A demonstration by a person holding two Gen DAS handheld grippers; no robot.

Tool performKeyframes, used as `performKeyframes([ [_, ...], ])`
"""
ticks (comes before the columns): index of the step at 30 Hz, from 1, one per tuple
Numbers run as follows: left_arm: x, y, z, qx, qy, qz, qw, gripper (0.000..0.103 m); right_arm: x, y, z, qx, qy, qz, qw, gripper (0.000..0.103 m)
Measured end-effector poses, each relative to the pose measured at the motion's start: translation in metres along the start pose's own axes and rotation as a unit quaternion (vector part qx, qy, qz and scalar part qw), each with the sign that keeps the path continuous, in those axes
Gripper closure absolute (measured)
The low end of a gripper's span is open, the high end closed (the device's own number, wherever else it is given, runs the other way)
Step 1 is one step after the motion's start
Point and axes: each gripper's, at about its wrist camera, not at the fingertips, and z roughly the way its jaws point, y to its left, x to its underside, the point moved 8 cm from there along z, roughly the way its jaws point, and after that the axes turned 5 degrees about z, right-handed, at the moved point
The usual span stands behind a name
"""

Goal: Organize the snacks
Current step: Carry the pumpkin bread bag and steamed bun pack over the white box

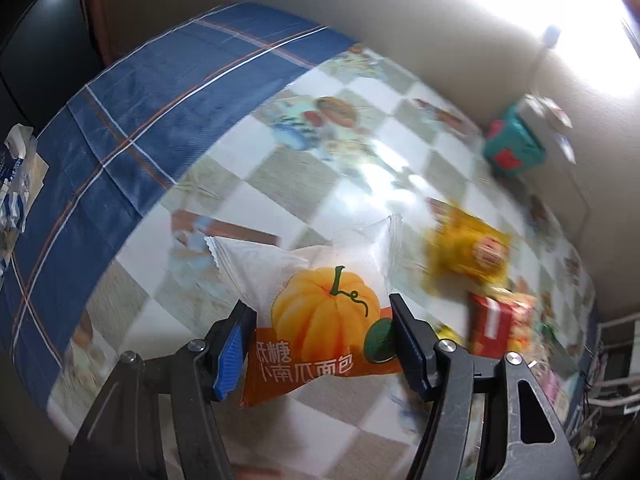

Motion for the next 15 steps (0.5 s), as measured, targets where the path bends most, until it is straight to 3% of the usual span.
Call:
performKeyframes([
  [5, 0.012, -0.036, -0.021, 0.022, -0.025, 0.016, 0.9993, 0.036, 0.002, -0.021, -0.028, 0.005, -0.024, 0.010, 1.000, 0.048],
  [15, 0.031, -0.082, -0.039, 0.022, -0.051, 0.053, 0.9970, 0.036, -0.006, -0.067, -0.065, 0.005, -0.059, 0.043, 0.997, 0.048],
])
